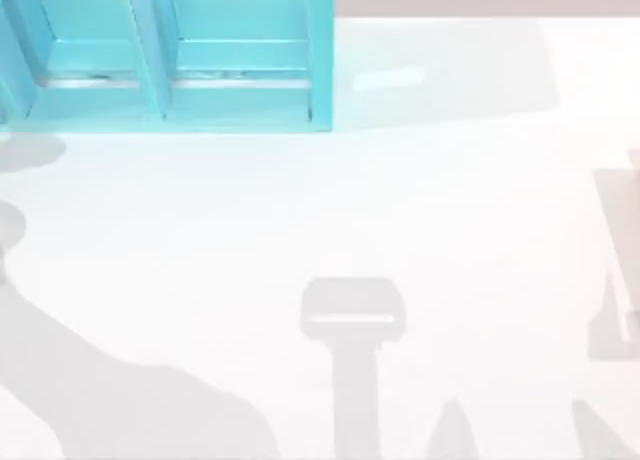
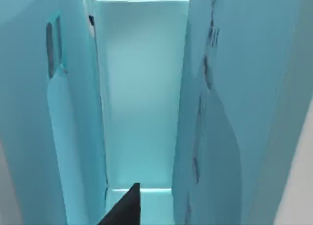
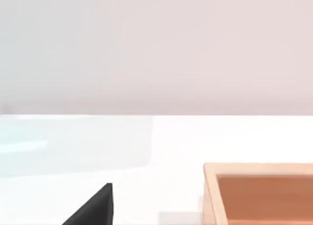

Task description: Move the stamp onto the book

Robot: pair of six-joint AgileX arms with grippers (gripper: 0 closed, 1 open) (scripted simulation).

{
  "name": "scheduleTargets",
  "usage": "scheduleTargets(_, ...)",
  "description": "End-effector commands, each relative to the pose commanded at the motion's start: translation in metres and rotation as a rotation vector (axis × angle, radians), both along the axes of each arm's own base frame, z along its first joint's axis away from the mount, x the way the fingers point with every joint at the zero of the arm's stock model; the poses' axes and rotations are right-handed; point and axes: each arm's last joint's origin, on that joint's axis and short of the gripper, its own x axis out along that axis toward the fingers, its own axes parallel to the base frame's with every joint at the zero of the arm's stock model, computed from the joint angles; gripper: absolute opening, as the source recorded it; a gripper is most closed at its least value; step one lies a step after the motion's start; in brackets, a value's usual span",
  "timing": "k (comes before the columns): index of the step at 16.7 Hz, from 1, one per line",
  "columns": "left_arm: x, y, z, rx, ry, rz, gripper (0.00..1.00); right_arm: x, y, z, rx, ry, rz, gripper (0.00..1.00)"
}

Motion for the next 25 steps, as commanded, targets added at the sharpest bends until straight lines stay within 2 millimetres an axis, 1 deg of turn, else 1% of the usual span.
scheduleTargets(3,0.0122,-0.002,-0.0011,0.0,0.0,0.0,1.0,0.0,0.0,0.0,0.0,0.0,0.0,1.0)
scheduleTargets(7,0.0125,-0.002,-0.0011,0.0,0.0,0.0,1.0,0.0,0.0,0.0,0.0,0.0,0.0,1.0)
scheduleTargets(20,0.0125,-0.002,-0.0011,0.0,0.0,0.0,0.02,0.0,0.0,0.0,0.0,0.0,0.0,1.0)
scheduleTargets(21,0.0125,-0.002,-0.0011,0.0,0.0,0.0,0.0,0.0,0.0,0.0,0.0,0.0,0.0,1.0)
scheduleTargets(25,0.0125,-0.002,-0.0011,0.0,0.0,0.0,0.0,0.0,0.0,0.0,0.0,0.0,0.0,1.0)
